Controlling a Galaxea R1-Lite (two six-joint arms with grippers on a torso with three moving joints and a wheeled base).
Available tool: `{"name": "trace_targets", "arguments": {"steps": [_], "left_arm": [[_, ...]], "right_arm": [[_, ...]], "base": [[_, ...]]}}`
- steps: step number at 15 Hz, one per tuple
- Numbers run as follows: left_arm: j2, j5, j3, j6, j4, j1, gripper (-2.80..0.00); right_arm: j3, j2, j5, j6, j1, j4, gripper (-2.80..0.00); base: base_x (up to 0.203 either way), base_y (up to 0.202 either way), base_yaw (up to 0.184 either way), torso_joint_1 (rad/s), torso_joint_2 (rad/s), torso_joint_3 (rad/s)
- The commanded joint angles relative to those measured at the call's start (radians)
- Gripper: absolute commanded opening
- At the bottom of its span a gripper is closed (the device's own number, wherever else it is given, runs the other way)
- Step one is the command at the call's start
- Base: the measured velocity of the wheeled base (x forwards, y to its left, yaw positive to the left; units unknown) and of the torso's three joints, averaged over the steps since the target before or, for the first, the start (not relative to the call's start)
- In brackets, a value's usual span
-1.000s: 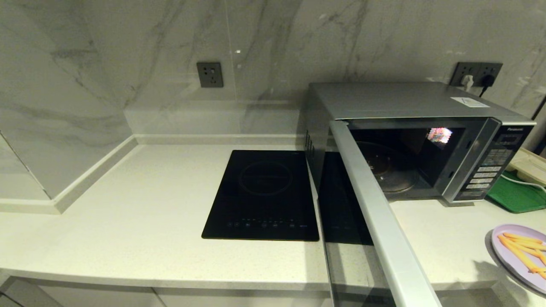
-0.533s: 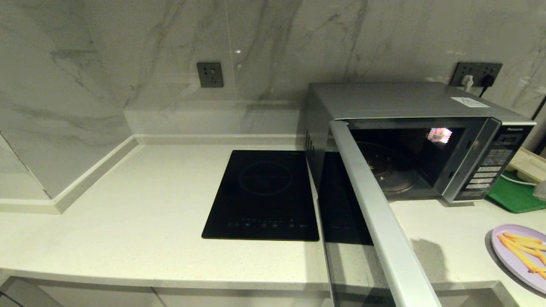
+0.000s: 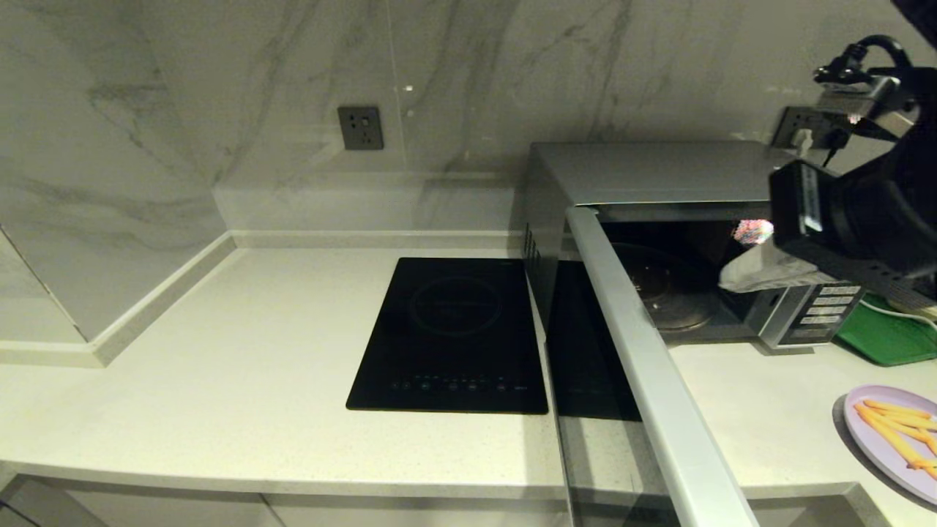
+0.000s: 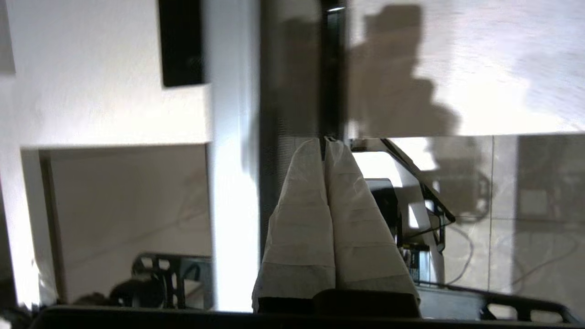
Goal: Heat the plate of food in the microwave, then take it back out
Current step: Close the microwave oven
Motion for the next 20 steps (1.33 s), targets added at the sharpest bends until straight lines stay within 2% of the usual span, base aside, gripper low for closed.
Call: {"name": "trace_targets", "arguments": {"steps": [1, 6, 10, 20], "left_arm": [[0.0, 0.001, 0.0, -0.001, 0.0, 0.0, -2.8], [0.0, 0.001, 0.0, -0.001, 0.0, 0.0, -2.8], [0.0, 0.001, 0.0, 0.0, 0.0, 0.0, -2.8], [0.0, 0.001, 0.0, -0.001, 0.0, 0.0, -2.8]], "right_arm": [[-0.011, 0.055, -0.003, -0.002, 0.076, -0.019, -2.8], [-0.015, 0.082, -0.007, -0.031, 0.202, -0.036, -2.8], [-0.014, 0.089, -0.007, -0.1, 0.274, -0.049, -2.8], [0.009, 0.125, -0.014, -0.073, 0.279, -0.01, -2.8]], "base": [[0.0, 0.0, 0.0, 0.0, 0.0, 0.0], [0.0, 0.0, 0.0, 0.0, 0.0, 0.0], [0.0, 0.0, 0.0, 0.0, 0.0, 0.0], [0.0, 0.0, 0.0, 0.0, 0.0, 0.0]]}}
